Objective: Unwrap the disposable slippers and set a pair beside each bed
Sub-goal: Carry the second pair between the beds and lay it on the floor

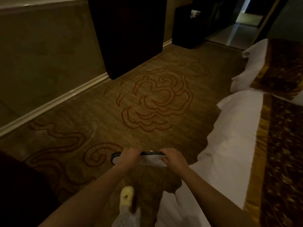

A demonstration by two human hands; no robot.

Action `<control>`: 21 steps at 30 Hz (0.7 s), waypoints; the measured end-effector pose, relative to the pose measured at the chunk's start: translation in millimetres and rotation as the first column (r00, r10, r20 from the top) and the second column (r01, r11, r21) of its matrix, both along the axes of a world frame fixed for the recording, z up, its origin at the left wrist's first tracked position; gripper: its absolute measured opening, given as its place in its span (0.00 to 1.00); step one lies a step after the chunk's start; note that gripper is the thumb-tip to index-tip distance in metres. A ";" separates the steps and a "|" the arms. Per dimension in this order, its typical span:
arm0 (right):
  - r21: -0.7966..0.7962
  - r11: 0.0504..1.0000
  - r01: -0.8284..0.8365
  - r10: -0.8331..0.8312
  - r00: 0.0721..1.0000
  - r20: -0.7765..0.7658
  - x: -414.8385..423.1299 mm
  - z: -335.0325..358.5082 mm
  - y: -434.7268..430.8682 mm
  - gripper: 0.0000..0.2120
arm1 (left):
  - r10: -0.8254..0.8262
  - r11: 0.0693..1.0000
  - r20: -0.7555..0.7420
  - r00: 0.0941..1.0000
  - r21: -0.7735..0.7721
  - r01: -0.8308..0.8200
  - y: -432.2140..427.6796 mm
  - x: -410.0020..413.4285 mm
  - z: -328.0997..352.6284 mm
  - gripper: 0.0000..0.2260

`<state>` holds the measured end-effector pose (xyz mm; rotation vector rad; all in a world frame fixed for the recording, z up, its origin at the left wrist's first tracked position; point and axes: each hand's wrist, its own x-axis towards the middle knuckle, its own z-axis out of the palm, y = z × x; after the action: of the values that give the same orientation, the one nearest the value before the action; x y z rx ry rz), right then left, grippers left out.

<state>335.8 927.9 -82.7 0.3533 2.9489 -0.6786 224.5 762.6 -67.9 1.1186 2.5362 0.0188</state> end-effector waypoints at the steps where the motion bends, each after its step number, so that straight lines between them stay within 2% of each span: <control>1: -0.009 1.000 0.008 -0.008 1.000 0.007 -20.2 -6.9 3.9 0.12 | -0.004 1.000 0.013 1.000 -0.012 0.004 5.3 -21.6 -4.5 0.13; 6: -0.008 0.997 0.080 -0.079 0.996 0.046 -130.7 -27.4 40.4 0.12 | -0.060 0.998 0.061 0.996 -0.015 0.061 47.9 -144.6 -24.2 0.13; 11: -0.001 0.976 0.218 -0.218 0.976 0.029 -218.1 -12.2 88.9 0.10 | -0.119 0.992 0.094 0.988 0.047 0.115 113.0 -249.0 -11.6 0.10; 17: 0.045 0.931 0.363 -0.365 0.929 0.063 -273.0 -8.7 174.1 0.11 | -0.282 0.957 0.038 0.959 0.077 0.278 219.1 -319.0 -13.1 0.09; 21: 0.052 0.908 0.416 -0.419 0.905 0.071 -307.2 -27.7 239.9 0.11 | -0.371 0.928 -0.002 0.929 -0.019 0.371 297.2 -357.1 -29.0 0.10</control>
<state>28.6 1167.8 -110.3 1.0133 2.8285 -0.6305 -132.6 1059.8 -96.9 1.5740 2.2819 -0.1061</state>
